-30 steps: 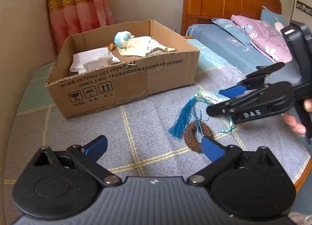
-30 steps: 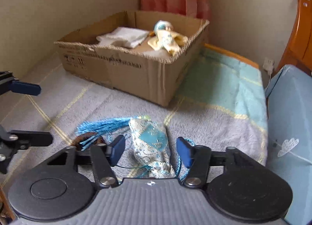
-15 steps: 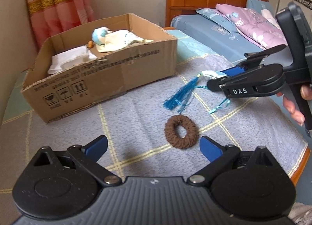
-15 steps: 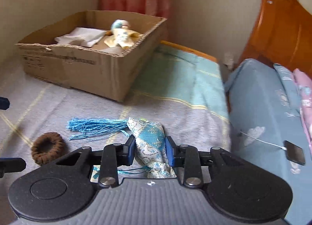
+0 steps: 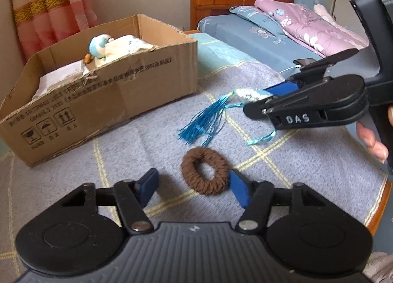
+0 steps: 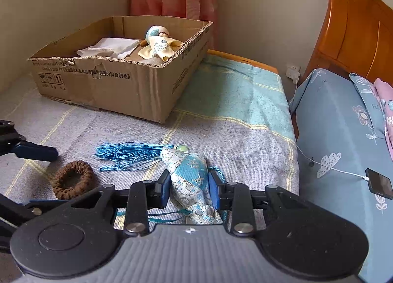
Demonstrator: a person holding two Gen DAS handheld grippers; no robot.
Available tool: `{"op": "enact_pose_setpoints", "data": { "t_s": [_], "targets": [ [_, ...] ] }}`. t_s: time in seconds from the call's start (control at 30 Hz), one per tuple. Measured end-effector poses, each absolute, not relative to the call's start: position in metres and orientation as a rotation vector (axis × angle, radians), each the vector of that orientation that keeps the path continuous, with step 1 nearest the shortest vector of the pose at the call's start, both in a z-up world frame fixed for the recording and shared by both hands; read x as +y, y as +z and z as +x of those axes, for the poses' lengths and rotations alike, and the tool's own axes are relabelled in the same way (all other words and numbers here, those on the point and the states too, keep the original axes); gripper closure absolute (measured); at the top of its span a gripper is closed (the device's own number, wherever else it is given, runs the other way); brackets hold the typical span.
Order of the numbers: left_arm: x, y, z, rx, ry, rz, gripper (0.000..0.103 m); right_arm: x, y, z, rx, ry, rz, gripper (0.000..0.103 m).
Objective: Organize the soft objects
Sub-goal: 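Close the left tool on the brown hair tie while the right tool holds the sachet, then carry the hair tie and the sachet into the box and open both tools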
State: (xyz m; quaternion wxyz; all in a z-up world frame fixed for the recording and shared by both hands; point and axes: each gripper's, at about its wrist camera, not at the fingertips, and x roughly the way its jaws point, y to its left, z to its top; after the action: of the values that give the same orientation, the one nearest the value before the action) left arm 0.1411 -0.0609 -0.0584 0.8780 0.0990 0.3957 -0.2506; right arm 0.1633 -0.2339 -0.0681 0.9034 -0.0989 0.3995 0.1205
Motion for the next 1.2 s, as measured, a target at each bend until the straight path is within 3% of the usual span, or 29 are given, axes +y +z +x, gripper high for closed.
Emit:
{"op": "enact_pose_setpoints", "data": {
  "t_s": [0.2,0.33,0.4,0.73,0.77,0.83,0.9,1.2],
  "targets": [
    [-0.07,-0.056,0.141,0.82,-0.548,0.208,0.073,-0.235,-0.068,0.163,0.828,0.263,-0.201,0.065],
    [-0.066,-0.055,0.141,0.827,-0.53,0.207,0.074,-0.236,-0.066,0.161,0.826,0.312,-0.193,0.06],
    [-0.061,-0.055,0.141,0.828,-0.515,0.2,0.074,-0.24,-0.064,0.162,0.823,0.328,-0.179,0.049],
    [-0.055,-0.056,0.141,0.834,-0.51,0.191,0.074,-0.255,-0.068,0.169,0.867,0.372,-0.105,0.045],
    [-0.055,-0.055,0.141,0.833,-0.512,0.191,0.074,-0.255,-0.068,0.169,0.866,0.368,-0.095,0.046],
    [-0.054,-0.053,0.14,0.829,-0.515,0.191,0.074,-0.252,-0.067,0.168,0.862,0.344,-0.106,0.061],
    [-0.053,-0.05,0.138,0.822,-0.515,0.196,0.074,-0.247,-0.067,0.167,0.858,0.324,-0.131,0.066],
    [-0.036,-0.027,0.126,0.794,-0.512,0.204,0.074,-0.238,-0.036,0.147,0.771,0.34,-0.192,0.07]
  ]
}}
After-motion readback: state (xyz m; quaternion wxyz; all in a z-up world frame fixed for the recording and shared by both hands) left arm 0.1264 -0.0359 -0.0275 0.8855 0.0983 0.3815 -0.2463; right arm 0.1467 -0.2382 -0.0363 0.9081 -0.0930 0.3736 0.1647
